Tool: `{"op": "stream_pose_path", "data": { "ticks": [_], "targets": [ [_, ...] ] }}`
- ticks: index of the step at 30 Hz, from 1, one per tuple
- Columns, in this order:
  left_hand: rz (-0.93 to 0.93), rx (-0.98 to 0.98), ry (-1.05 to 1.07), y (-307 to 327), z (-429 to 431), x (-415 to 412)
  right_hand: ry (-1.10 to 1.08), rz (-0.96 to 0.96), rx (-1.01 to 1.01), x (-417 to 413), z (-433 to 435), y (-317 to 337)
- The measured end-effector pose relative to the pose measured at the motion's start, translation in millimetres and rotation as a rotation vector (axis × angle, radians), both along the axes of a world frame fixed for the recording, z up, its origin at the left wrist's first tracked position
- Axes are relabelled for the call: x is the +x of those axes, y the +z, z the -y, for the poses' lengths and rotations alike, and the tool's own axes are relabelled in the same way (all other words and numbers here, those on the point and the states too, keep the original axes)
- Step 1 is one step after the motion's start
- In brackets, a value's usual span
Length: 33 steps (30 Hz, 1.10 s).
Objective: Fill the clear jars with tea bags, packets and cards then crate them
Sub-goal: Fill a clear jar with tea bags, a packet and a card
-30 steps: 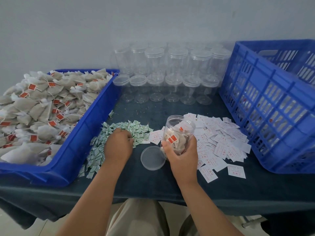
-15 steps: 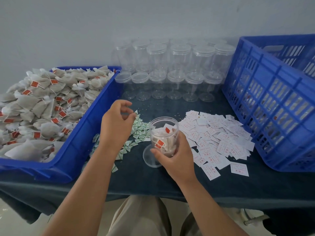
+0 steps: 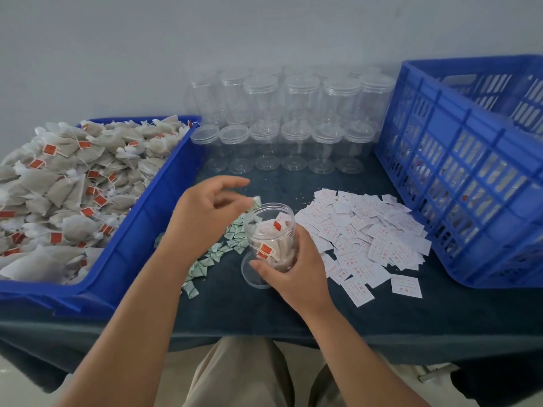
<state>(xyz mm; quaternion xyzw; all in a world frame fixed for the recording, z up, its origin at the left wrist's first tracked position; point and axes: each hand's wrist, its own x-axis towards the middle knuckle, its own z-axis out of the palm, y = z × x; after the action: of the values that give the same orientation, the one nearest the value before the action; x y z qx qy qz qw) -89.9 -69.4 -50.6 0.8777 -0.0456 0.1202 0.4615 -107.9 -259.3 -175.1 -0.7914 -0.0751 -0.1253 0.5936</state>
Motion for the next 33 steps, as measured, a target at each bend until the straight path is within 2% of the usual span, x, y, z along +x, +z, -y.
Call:
{"op": "stream_pose_path", "data": {
  "ticks": [3,7,8,10,12,13,16,21,25,29,33],
  "targets": [
    [-0.024,0.113,-0.087,11,15,-1,0.011,0.031,0.033,-3,-1,3],
    [-0.053,0.077,-0.08,3,20,9,0.007,0.05,0.07,-6,-1,7],
    [-0.047,0.017,-0.051,-1,20,12,0.008,0.056,0.079,-6,0,7],
    [-0.068,-0.23,0.035,-13,20,21,0.006,0.071,0.095,-5,0,5],
    [-0.176,-0.445,0.13,-27,22,32,-0.035,0.081,0.095,-5,0,4],
    [-0.222,-0.409,0.152,-35,22,39,-0.072,0.087,0.099,-4,0,4],
    [-0.282,0.016,0.06,-62,28,61,-0.183,0.091,0.141,-3,0,4],
    [-0.355,0.577,-0.096,-84,42,87,-0.235,0.055,0.188,1,3,3],
    [-0.39,0.58,-0.076,-91,40,93,-0.229,0.03,0.195,2,2,2],
    [-0.338,0.564,-0.02,-93,42,89,-0.229,0.015,0.195,4,3,0],
    [-0.403,0.524,-0.023,-90,42,90,-0.232,0.02,0.214,3,3,0]
  ]
}}
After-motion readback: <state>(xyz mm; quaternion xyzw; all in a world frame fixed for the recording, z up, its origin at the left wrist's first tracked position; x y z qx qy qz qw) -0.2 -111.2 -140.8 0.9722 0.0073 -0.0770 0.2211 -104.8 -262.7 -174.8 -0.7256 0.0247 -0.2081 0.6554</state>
